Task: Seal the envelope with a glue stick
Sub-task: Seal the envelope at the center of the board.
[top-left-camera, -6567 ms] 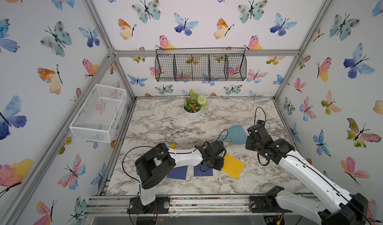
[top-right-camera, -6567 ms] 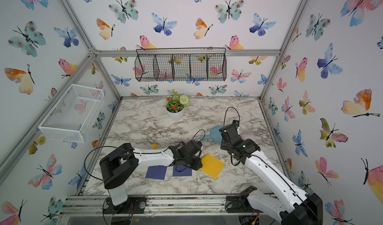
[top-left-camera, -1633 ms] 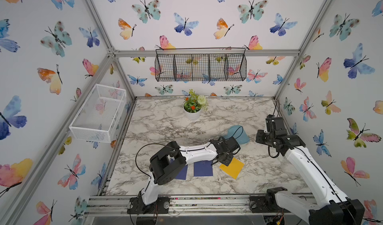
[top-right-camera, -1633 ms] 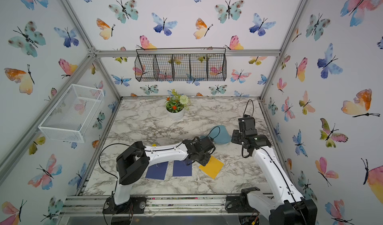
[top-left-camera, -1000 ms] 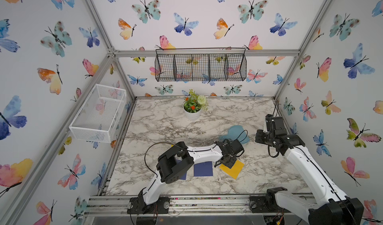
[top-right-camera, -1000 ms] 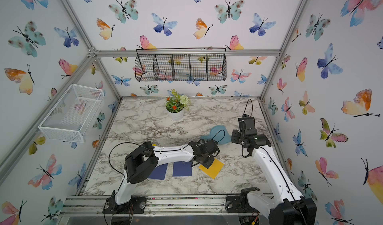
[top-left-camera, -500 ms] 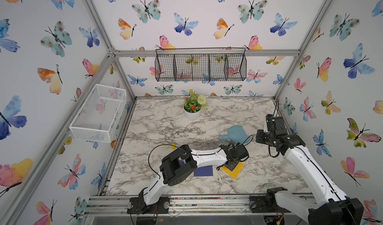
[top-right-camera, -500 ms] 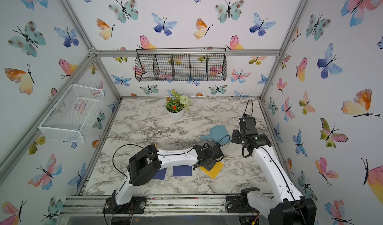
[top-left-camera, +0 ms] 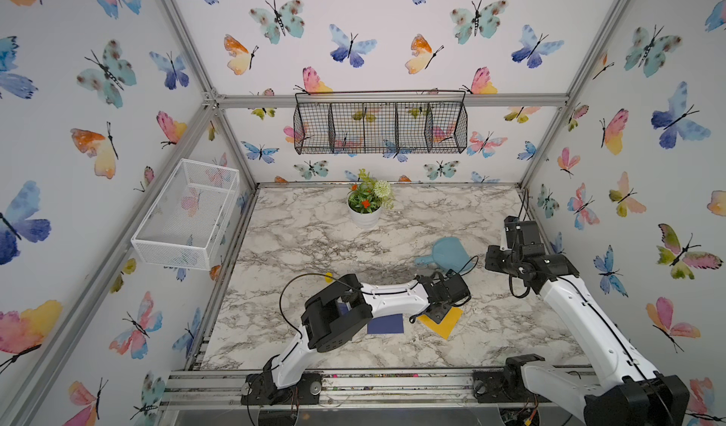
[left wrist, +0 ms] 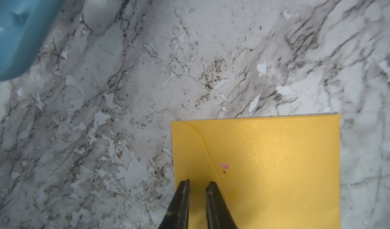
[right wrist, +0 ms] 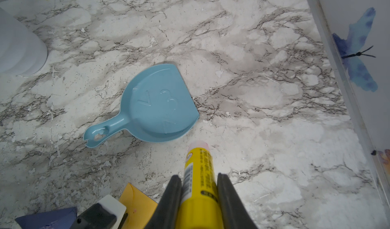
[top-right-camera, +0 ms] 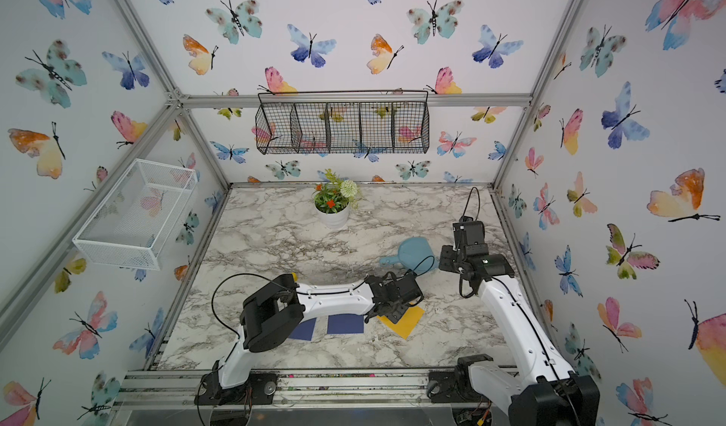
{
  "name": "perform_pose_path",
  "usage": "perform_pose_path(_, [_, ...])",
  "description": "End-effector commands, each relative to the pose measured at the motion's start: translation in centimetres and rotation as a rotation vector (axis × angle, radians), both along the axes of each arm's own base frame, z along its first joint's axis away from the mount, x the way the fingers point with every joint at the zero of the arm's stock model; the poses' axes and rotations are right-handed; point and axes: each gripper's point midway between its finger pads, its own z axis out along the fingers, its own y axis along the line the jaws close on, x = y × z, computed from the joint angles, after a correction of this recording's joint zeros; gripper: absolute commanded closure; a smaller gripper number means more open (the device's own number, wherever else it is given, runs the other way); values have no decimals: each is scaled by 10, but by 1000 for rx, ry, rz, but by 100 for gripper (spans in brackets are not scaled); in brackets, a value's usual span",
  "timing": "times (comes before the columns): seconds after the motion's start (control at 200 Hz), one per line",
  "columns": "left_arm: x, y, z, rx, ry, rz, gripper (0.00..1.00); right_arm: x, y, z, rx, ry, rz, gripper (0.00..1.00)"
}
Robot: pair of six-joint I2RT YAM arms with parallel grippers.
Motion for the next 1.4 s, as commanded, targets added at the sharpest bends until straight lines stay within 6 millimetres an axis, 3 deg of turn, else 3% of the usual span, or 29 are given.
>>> perform_pose_path(0.0, [-28, 27, -43, 123, 145, -36, 80, 6, -1, 14, 0, -36, 0, 97])
perform_pose_path(0.175, [-11, 6, 7, 16, 106, -34, 79, 8, 0, 18, 3, -42, 2, 97])
perform_pose_path(0.305, [-8, -1, 25, -21, 98, -41, 79, 9, 0, 19, 2, -41, 4, 97])
perform_pose_path(0.491, [-14, 3, 20, -25, 125, -38, 79, 10, 1, 19, 8, -41, 7, 97])
perform_pose_path(0.801, [-18, 16, -9, 30, 140, -25, 84, 9, 1, 17, 4, -34, 12, 97])
perform_pose_path(1.116, [-8, 4, 33, -42, 82, -25, 80, 10, 3, 17, 8, -32, 14, 97])
perform_pose_path(1.396, [-7, 7, 26, -31, 90, -21, 87, 11, 3, 15, 8, -26, 17, 97])
